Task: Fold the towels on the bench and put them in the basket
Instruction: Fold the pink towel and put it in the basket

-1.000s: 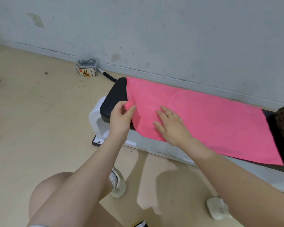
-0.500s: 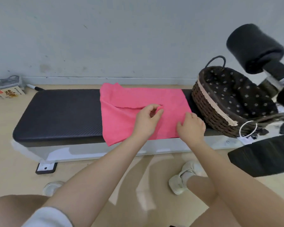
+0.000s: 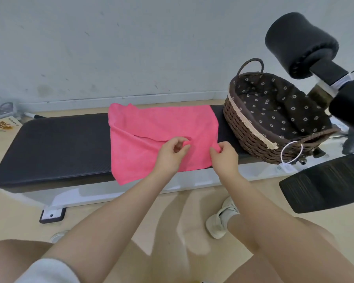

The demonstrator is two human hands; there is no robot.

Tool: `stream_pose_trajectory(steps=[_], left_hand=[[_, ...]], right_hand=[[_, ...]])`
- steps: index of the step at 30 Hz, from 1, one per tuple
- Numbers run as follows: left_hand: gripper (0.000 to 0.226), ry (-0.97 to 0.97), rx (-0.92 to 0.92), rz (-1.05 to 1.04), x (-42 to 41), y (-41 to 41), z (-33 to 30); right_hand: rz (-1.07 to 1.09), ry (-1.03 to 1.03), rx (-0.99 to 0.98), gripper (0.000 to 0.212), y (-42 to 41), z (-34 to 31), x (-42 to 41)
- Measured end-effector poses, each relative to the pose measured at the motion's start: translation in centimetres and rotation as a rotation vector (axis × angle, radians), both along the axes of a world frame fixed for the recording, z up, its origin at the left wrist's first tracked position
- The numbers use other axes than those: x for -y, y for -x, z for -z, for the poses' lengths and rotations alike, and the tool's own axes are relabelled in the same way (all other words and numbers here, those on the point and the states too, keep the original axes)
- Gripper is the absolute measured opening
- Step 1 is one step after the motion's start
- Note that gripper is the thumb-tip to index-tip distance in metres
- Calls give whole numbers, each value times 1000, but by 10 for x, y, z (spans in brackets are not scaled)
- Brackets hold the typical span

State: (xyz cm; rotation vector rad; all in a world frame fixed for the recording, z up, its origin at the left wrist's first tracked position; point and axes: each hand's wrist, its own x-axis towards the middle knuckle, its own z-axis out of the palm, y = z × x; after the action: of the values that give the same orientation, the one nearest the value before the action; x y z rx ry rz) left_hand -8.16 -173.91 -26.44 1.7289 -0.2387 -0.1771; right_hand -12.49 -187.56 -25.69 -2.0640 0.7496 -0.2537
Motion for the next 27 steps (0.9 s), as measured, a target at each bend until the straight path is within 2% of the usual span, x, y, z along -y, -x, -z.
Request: stream_pose_trajectory(steps=[4,8,14,20,27], left_hand=[[22,74,18,-64,-7,1,-7],[24,82,-7,-153,-15,0,-6],[7,93,-55,-218,-22,2,0],[17,160,-147,-207,-19,10,-7],[17,176,-232,-269,-17,10,-13]], right_hand=[[-159,115,153,7,-8,-16,-30],[-214,210,120,6,-13,-18,-51],[-303,256,159,13,-10,-19,-62],[-379,335,111,31,-6,-18,-64],[-433,490,111,27,0,-22,-64]])
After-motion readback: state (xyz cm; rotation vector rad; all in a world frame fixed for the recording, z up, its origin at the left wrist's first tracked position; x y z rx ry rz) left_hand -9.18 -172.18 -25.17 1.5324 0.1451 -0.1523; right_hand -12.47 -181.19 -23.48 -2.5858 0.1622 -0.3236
